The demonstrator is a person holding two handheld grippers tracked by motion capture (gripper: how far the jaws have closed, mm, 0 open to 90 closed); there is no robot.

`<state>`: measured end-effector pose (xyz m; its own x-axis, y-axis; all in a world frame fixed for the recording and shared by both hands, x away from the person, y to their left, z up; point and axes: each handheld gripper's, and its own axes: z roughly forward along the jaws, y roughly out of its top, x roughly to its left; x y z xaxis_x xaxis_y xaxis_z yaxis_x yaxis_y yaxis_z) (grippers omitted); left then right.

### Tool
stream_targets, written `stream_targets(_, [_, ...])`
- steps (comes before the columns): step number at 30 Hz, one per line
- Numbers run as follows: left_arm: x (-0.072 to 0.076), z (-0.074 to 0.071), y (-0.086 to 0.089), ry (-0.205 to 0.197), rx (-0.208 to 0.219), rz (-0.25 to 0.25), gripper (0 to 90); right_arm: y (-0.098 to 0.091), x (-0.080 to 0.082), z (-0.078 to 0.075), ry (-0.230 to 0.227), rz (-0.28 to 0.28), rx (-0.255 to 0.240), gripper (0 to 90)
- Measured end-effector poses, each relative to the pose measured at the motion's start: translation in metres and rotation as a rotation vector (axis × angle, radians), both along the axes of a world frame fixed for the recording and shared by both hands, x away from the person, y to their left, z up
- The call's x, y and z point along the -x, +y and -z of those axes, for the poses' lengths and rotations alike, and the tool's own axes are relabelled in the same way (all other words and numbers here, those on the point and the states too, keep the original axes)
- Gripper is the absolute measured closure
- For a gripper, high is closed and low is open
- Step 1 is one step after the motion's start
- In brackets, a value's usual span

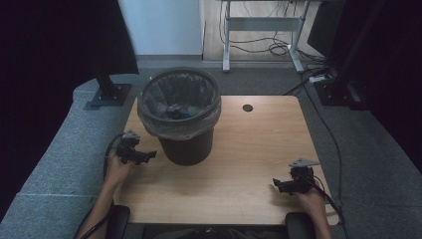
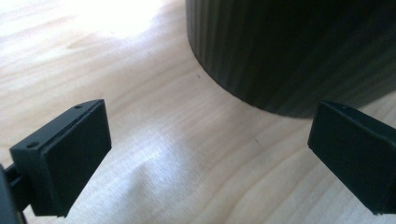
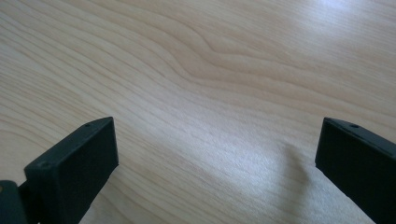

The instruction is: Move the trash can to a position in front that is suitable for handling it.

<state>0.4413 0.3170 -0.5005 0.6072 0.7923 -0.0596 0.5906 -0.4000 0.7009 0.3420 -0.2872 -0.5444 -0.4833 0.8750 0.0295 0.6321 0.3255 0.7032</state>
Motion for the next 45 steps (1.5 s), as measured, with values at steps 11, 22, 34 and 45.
stream_targets(11, [-0.031, -0.026, 0.007, -0.028, 0.042, -0.047, 0.0, 0.012, -0.011, -0.023, 0.032, -0.046, -0.074, 0.0])
stream_targets(22, [-0.058, -0.044, 0.001, -0.056, 0.025, -0.095, 0.0, 0.024, -0.027, -0.045, -0.049, 0.0, -0.141, 0.0])
stream_targets(34, [-0.058, -0.045, -0.012, -0.06, 0.027, -0.085, 1.4, 0.051, -0.054, -0.061, -0.085, 0.001, -0.164, 0.0])
stream_targets(45, [-0.058, -0.047, -0.055, -0.064, 0.007, 0.025, 0.9, 0.082, -0.091, -0.074, -0.102, 0.005, -0.1, 0.0])
